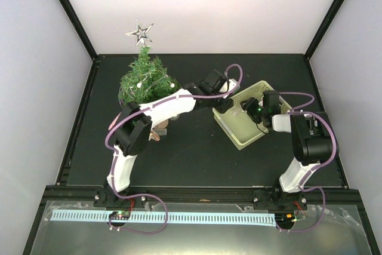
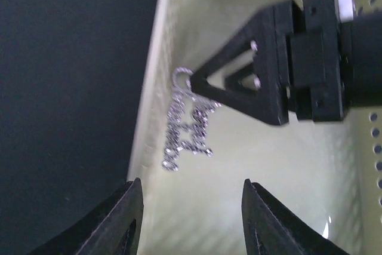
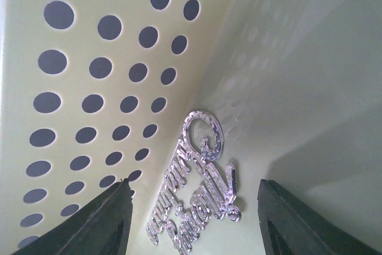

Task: Decorate the small christmas tree
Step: Pick up the decoration item from the storage box.

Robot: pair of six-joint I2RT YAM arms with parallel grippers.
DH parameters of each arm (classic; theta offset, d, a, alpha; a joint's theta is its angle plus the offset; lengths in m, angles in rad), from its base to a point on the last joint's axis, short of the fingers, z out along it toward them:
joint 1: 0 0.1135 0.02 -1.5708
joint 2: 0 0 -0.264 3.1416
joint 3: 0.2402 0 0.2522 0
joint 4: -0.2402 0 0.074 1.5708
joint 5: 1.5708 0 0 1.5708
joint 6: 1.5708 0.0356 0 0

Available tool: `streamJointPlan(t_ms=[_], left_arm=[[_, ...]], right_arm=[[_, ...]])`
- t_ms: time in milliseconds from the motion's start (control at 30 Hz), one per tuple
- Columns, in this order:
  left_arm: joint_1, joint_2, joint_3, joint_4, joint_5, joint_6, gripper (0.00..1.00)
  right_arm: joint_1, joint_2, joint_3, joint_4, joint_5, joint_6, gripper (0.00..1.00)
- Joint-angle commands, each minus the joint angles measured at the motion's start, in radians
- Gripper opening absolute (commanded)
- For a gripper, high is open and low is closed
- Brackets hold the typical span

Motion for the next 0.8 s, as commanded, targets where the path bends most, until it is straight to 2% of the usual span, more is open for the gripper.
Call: streamJointPlan(t_ms=[0,133,300,400,500,700,767], left_arm=[[0.022,-0.024,0.065,-0.024,-0.076,0.047,0.48],[0.045,0.013,0.071,-0.034,-0.068,0.045,0.50],[0.053,0.066,0.104,-0.101,0.045,0.060,0.46],[0.053,0.071,0.094,-0.105,0.099,0.050,0.37],[0.053,0.073,0.075,-0.093,0.121,0.039,0.33],[0.051,0.052,0.026,-0.058,0.157,0.016,0.04],[0.048,0.040,0.005,-0.035,0.176,0.001,0.02]], right_arm=[[-0.006,-0.004,-0.016,-0.062,0.040,-0.008,0.59],[-0.009,-0.004,-0.012,-0.065,0.036,-0.008,0.59],[-0.012,-0.016,0.001,-0.088,0.021,-0.024,0.60],[-0.012,-0.028,0.007,-0.107,0.016,-0.035,0.60],[-0.012,-0.029,0.007,-0.110,0.008,-0.038,0.60],[-0.011,-0.035,-0.002,-0.116,-0.003,-0.042,0.60],[-0.003,-0.040,-0.006,-0.117,0.006,-0.035,0.60]])
